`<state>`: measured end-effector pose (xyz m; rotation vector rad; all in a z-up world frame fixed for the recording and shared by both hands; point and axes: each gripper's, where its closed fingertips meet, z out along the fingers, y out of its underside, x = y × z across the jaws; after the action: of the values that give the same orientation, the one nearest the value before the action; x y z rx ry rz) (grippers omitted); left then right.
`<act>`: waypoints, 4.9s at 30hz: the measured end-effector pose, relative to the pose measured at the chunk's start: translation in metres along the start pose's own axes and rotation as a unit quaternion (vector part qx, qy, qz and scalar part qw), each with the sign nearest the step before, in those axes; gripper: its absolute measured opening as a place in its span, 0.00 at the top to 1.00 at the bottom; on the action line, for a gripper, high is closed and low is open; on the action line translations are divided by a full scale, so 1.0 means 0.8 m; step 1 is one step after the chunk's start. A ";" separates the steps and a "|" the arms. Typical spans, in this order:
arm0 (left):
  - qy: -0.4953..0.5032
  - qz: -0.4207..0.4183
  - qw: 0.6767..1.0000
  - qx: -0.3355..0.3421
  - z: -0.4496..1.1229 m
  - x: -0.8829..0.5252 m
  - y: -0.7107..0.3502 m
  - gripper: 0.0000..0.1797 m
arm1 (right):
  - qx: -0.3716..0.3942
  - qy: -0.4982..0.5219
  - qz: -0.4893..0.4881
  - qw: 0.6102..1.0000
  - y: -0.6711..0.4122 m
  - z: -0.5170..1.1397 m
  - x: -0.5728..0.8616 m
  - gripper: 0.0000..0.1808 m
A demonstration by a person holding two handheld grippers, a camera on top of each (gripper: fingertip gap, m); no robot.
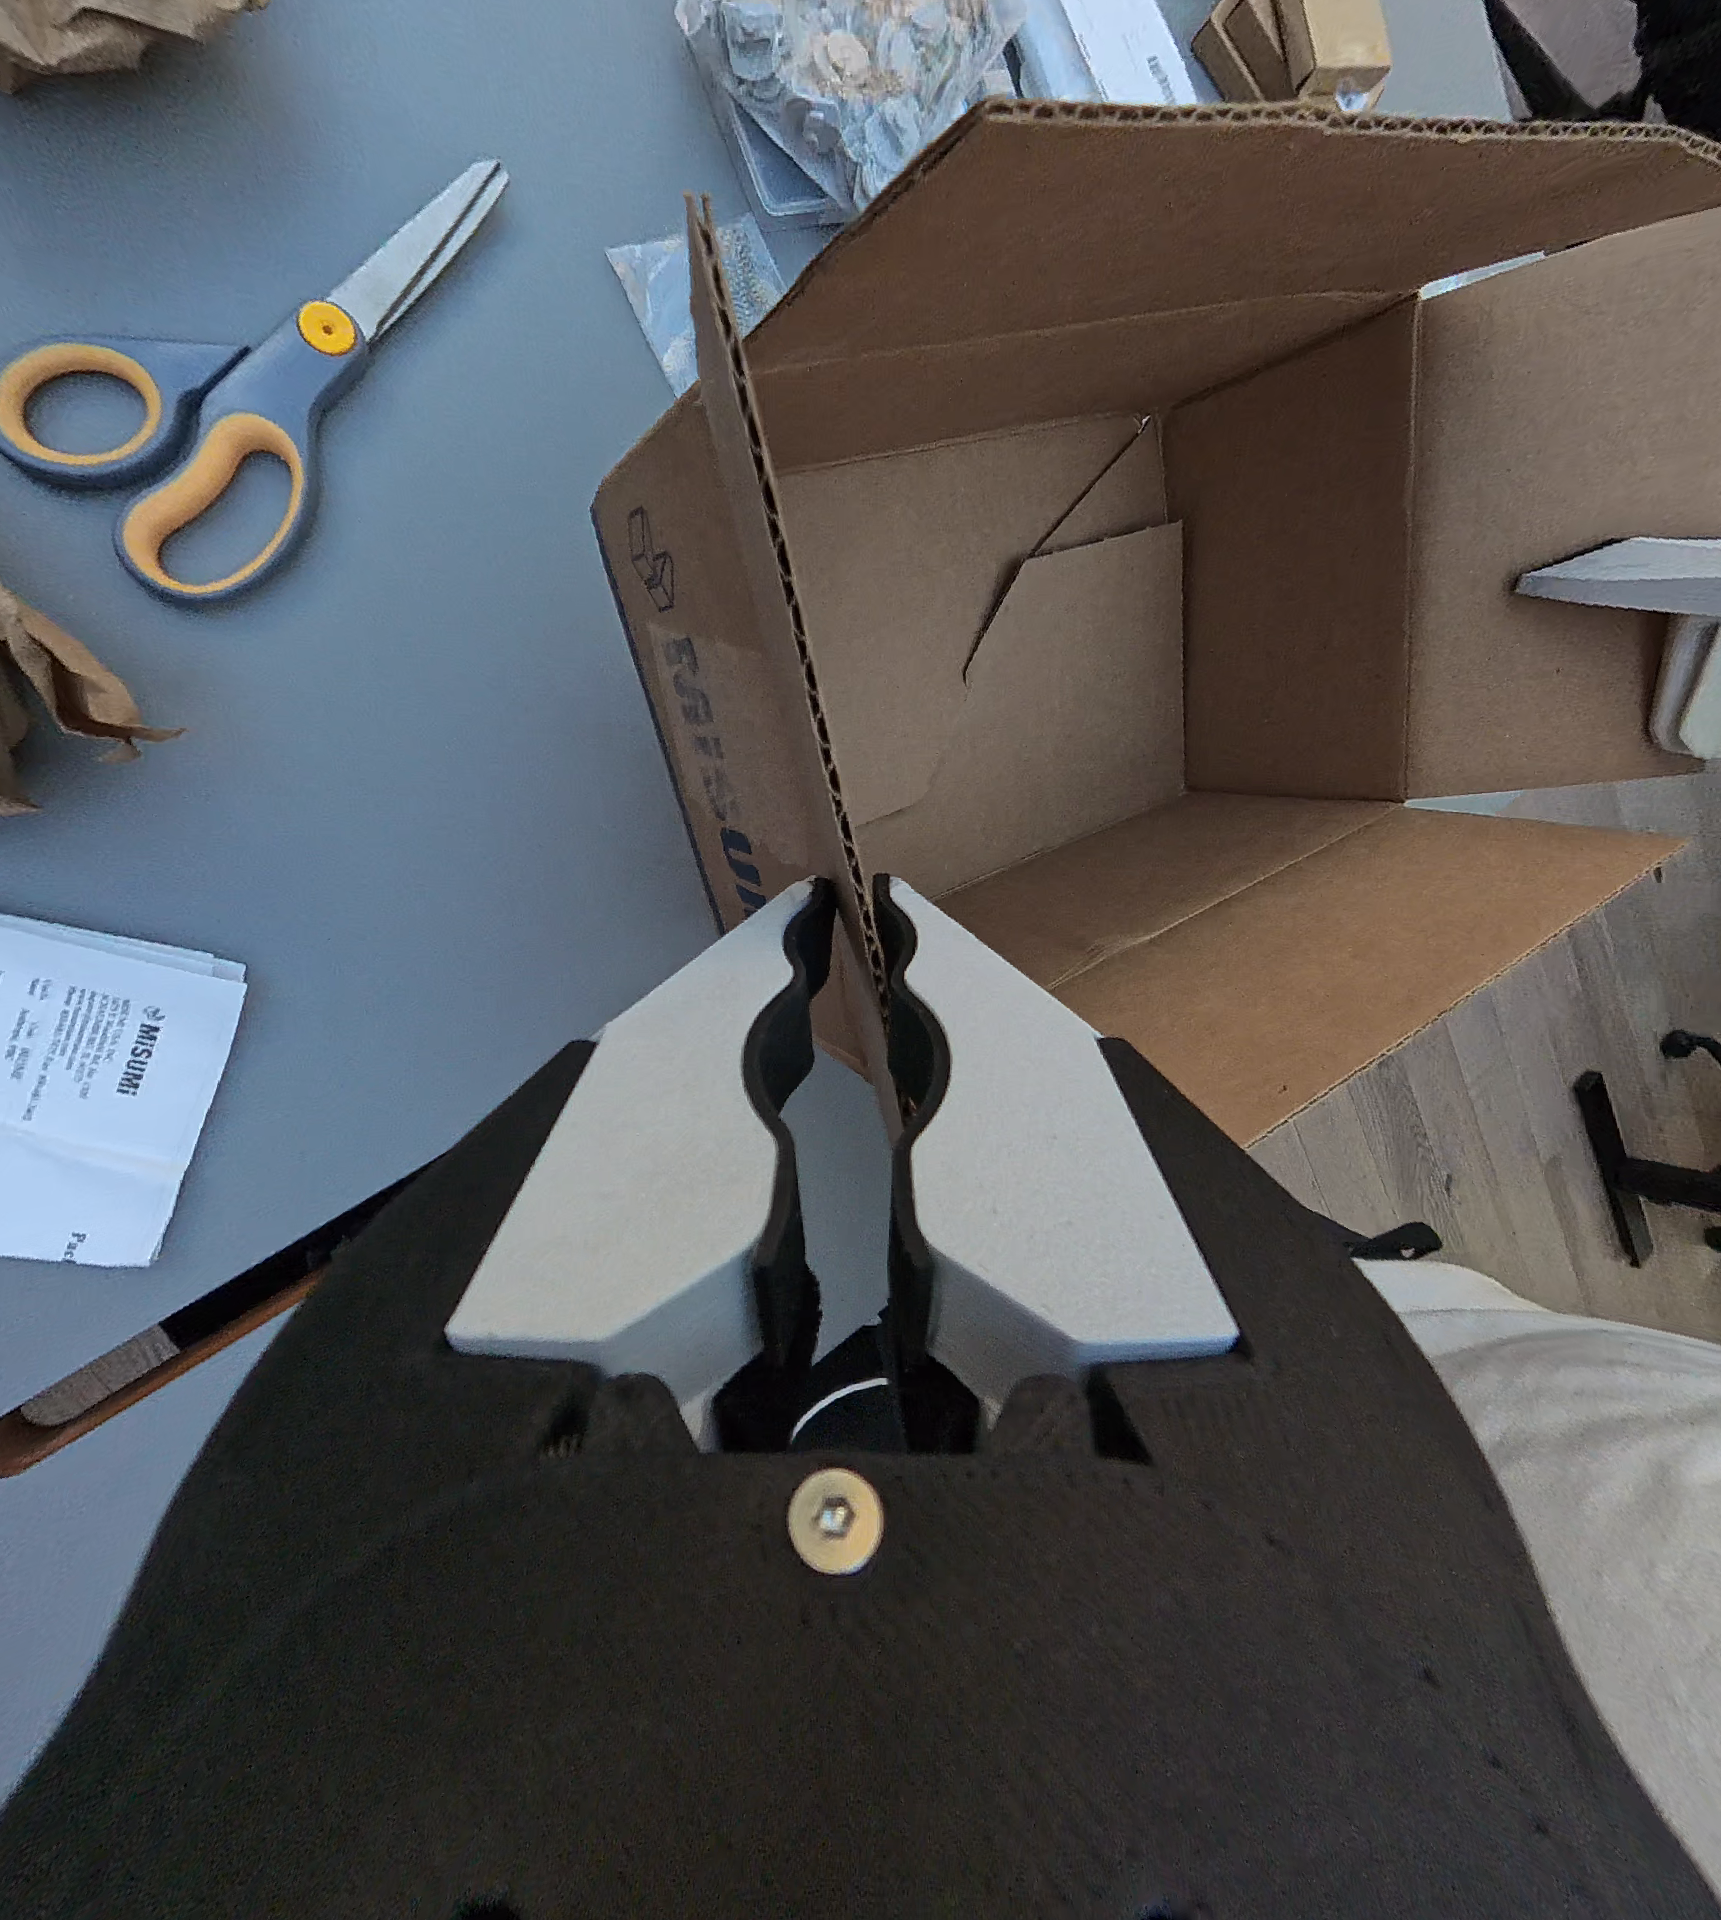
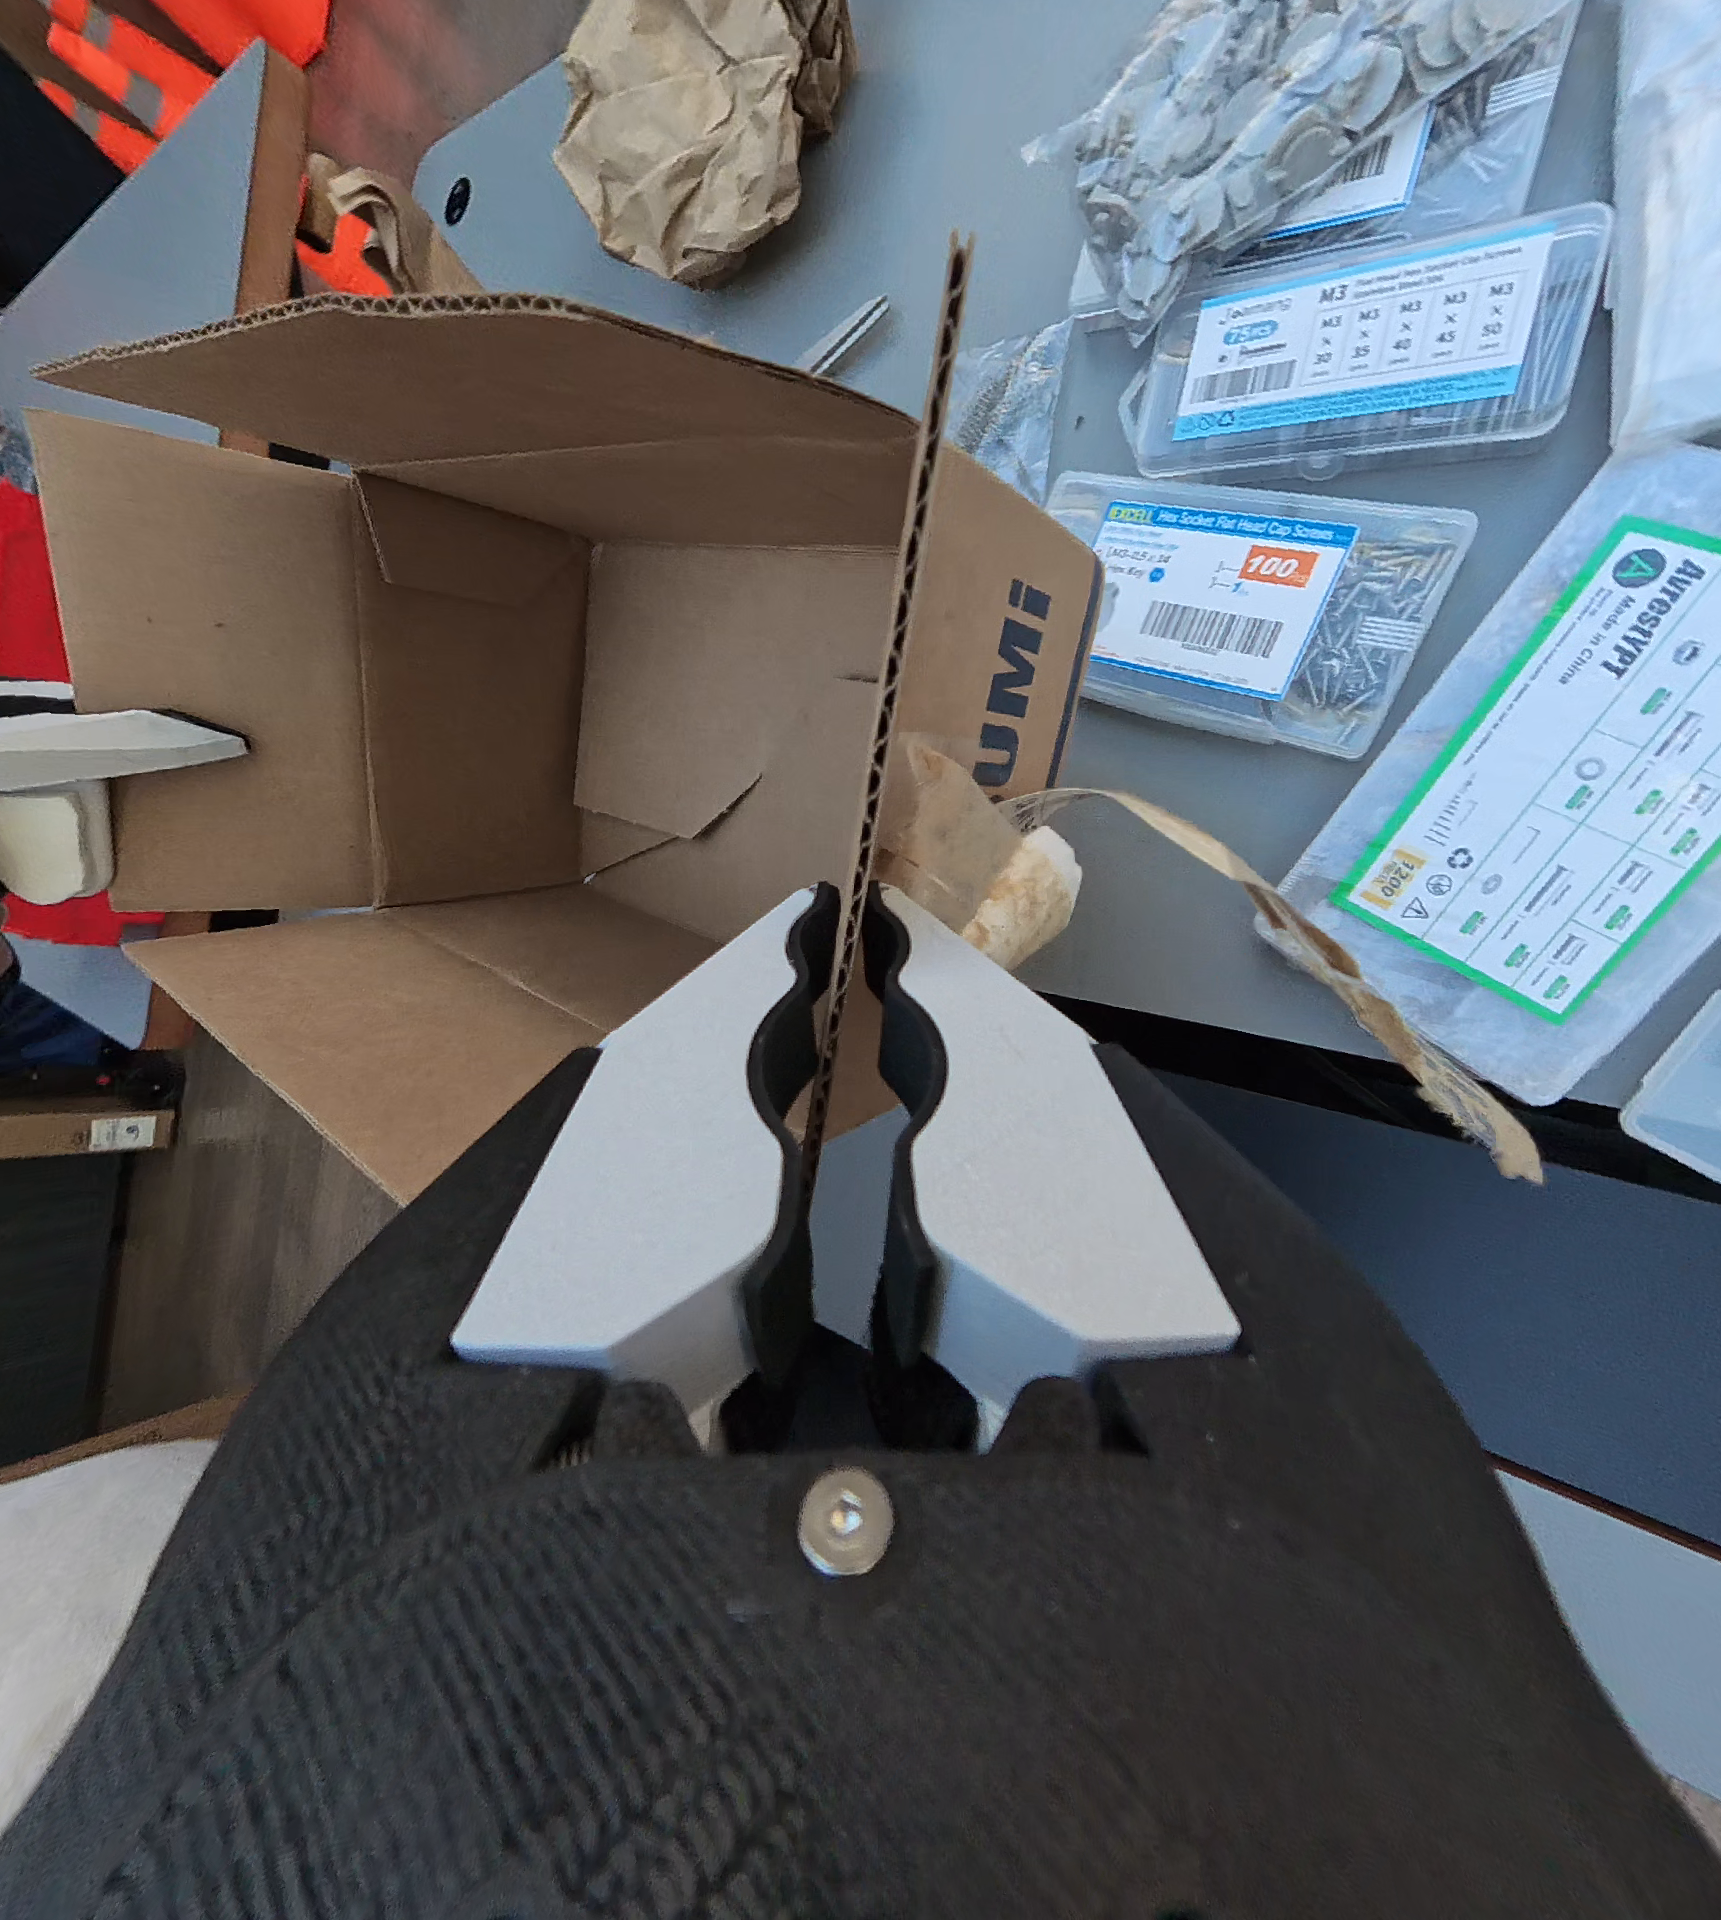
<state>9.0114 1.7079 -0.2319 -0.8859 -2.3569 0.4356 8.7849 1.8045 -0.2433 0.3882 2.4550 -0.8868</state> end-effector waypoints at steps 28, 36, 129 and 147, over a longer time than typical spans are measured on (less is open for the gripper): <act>-0.065 -0.081 0.994 0.032 -0.055 -0.031 0.020 0.96 | -0.089 -0.072 -0.055 0.992 -0.026 0.064 -0.042 0.98; -0.067 -0.078 0.994 0.023 -0.048 -0.026 0.019 0.96 | -0.093 -0.076 -0.045 0.992 -0.021 0.062 -0.033 0.98; -0.224 0.044 0.972 0.054 -0.442 -0.937 0.196 0.34 | 0.031 0.225 -0.247 0.942 0.117 0.748 -0.941 0.57; -0.219 0.052 0.973 0.049 -0.428 -0.945 0.173 0.36 | 0.061 0.246 -0.119 0.960 0.097 0.798 -0.913 0.41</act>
<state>9.7545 1.3273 -0.3352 -0.9450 -2.6590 0.8592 9.6546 1.3735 -0.3122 0.4017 2.9586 -1.1595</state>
